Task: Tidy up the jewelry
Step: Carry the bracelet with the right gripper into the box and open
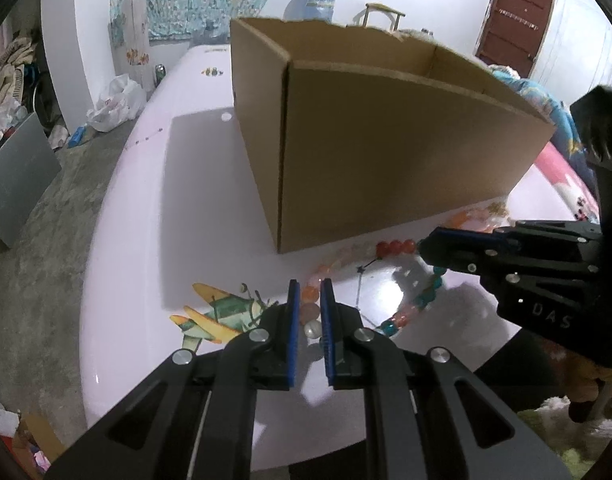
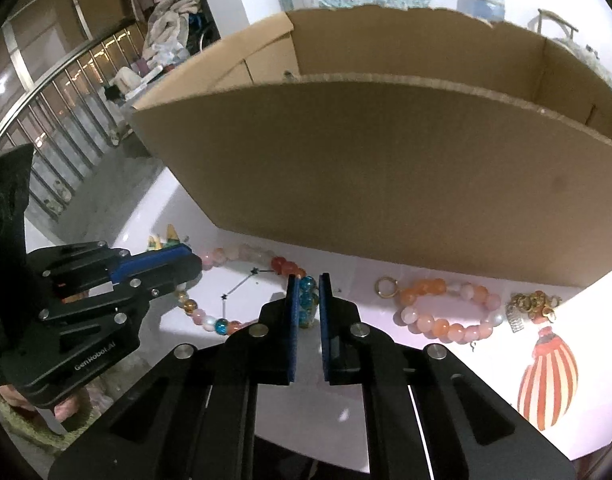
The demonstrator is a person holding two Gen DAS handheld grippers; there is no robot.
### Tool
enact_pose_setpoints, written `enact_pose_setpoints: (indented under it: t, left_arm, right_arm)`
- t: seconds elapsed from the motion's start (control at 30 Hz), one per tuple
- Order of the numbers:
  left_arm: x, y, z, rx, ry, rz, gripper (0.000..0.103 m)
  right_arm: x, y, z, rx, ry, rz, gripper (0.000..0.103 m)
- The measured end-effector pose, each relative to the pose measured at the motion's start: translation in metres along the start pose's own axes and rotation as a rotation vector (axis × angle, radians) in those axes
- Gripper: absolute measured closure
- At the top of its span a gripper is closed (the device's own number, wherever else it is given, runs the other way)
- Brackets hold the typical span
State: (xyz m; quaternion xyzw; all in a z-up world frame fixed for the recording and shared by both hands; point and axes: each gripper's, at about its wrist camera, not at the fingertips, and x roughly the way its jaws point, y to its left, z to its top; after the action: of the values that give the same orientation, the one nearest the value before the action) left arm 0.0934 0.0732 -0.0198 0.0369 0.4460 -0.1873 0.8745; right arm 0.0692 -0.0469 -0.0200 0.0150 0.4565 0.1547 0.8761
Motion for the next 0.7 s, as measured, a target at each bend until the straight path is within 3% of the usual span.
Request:
enact_pose_setpoints:
  t: [0.37,0.57,0.7]
  left_arm:
    - [-0.067,-0.007,0.019,0.003,-0.132,-0.106,0.093]
    - [-0.120,-0.016,0.054,0.062,-0.281,-0.173,0.093]
    - [-0.129,-0.020,0.091,0.107,-0.362,-0.171,0.093]
  right_arm:
    - [-0.068,0.009,-0.002,-0.028,-0.121,0.016,0.096]
    - [-0.109,0.024,0.035,-0.062,-0.261,0.035,0.096]
    - [-0.112,0.015,0.077,-0.077,-0.317,0.056,0.096]
